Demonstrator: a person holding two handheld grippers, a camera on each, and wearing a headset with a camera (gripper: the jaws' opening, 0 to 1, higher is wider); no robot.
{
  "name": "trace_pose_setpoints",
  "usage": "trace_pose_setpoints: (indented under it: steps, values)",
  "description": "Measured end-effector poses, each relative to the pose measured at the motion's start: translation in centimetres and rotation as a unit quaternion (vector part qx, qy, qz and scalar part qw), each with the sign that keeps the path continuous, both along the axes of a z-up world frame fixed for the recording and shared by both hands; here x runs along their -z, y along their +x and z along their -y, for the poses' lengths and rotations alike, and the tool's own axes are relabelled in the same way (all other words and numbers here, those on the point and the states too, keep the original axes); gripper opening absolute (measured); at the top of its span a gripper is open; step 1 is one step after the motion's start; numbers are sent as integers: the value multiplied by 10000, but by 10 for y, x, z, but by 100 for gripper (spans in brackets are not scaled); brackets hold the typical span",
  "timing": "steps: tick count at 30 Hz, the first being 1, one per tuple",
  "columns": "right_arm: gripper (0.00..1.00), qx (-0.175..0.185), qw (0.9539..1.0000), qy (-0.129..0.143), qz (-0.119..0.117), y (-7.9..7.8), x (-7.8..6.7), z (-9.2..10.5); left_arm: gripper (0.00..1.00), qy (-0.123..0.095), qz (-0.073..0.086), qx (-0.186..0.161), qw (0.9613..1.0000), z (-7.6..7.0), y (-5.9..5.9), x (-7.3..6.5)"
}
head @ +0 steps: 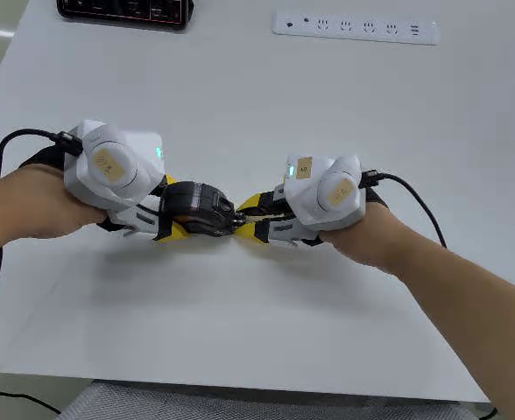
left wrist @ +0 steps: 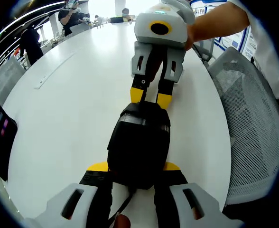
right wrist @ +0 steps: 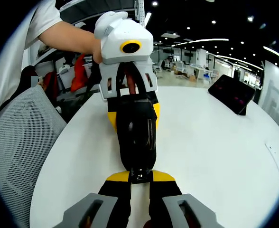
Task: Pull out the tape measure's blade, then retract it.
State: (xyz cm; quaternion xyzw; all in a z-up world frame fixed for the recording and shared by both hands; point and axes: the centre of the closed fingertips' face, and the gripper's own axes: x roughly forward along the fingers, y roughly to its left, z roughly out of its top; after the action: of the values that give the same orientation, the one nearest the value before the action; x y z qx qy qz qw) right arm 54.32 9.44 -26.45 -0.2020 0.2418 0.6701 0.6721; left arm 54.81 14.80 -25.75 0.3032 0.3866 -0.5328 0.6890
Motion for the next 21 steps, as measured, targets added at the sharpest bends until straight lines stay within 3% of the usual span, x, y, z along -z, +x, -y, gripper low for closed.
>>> trace_pose_setpoints:
  steps: [21]
  values:
    - [10, 7, 10000, -18, -76, -4, -1, 11, 28, -37, -8, 112, 9999, -1, -2, 1]
